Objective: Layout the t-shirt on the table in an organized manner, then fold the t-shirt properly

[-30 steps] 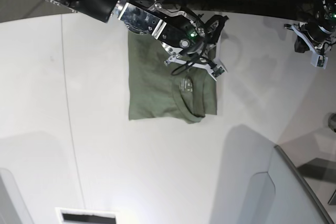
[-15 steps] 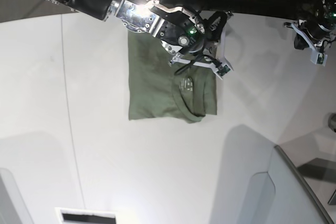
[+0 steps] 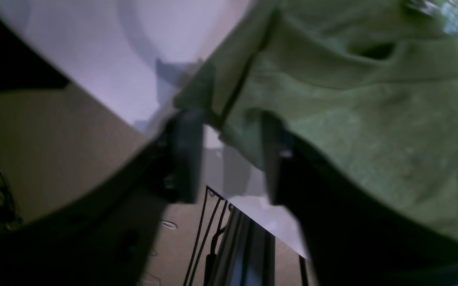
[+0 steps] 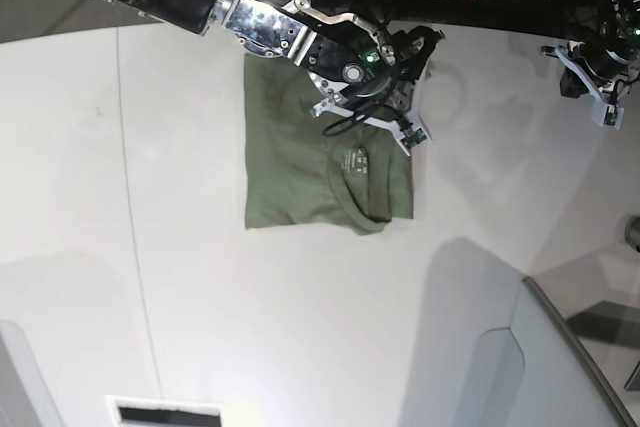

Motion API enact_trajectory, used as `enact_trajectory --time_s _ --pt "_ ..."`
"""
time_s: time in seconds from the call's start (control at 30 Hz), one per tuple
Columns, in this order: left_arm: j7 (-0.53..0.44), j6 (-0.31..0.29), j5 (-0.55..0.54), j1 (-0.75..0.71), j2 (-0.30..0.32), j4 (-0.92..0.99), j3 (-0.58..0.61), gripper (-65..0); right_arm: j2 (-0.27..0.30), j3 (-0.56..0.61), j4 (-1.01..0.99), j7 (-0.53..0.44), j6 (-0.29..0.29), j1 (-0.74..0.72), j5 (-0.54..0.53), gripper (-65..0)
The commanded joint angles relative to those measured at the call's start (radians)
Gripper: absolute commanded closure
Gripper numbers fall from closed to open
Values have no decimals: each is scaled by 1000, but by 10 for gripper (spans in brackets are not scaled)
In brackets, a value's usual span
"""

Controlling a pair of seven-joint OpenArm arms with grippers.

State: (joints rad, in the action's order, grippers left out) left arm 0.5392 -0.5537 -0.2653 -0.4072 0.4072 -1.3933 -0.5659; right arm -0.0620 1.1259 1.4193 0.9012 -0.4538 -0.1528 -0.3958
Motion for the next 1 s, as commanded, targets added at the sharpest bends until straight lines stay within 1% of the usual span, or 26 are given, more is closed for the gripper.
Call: enact_trajectory --time_s 0.0,0.1,0.17,0.23,0.3,0.4,0.43,0.47,0.5,0.57,0.6,0.7,0.8,0.9,0.97 --pt "-15 1 -9 0 22 -11 -7 0 -19 0 16 -14 2 -14 -4 -296" --pt "-15 1 -9 0 25 -11 -7 0 -17 1 12 -49 2 -15 -4 -300" --pt "-15 1 -9 0 35 -11 -7 0 -20 1 -28 -69 2 -18 -4 -303" --pt "-15 1 -9 0 35 -11 -7 0 -26 1 -70 -77 2 -23 -4 -302" --pt "-15 1 -9 0 35 -11 -7 0 -37 1 -105 -104 2 -28 -4 -300" --pt "-15 1 -9 -3 35 -11 -7 0 -37 1 -128 -121 3 -29 -4 -297" --pt "-15 1 -9 -3 35 -11 -7 0 -35 1 -127 -124 3 -29 -4 -284" --pt "-15 1 -9 -3 35 -11 -7 0 -35 1 -125 -124 3 -29 -4 -251" --pt "-15 1 -9 -3 35 -11 -7 0 -35 1 -125 -123 3 -29 -4 -192" --pt "-15 1 -9 -3 35 -11 -7 0 -35 1 -125 -119 5 -29 -9 -44" --pt "-15 1 -9 -2 35 -11 -7 0 -34 1 -127 -119 5 -29 -9 0" --pt "-15 1 -9 0 35 -11 -7 0 -34 1 -124 -112 5 -29 -10 -2" --pt "-15 1 -9 0 35 -11 -7 0 -34 1 -87 -58 7 -28 -10 -2" --pt "-15 1 -9 1 35 -11 -7 0 -28 27 -30 -34 8 -24 -10 -2" --pt "-15 1 -9 1 35 -11 -7 0 -17 53 -12 -32 39 -26 -12 -2"
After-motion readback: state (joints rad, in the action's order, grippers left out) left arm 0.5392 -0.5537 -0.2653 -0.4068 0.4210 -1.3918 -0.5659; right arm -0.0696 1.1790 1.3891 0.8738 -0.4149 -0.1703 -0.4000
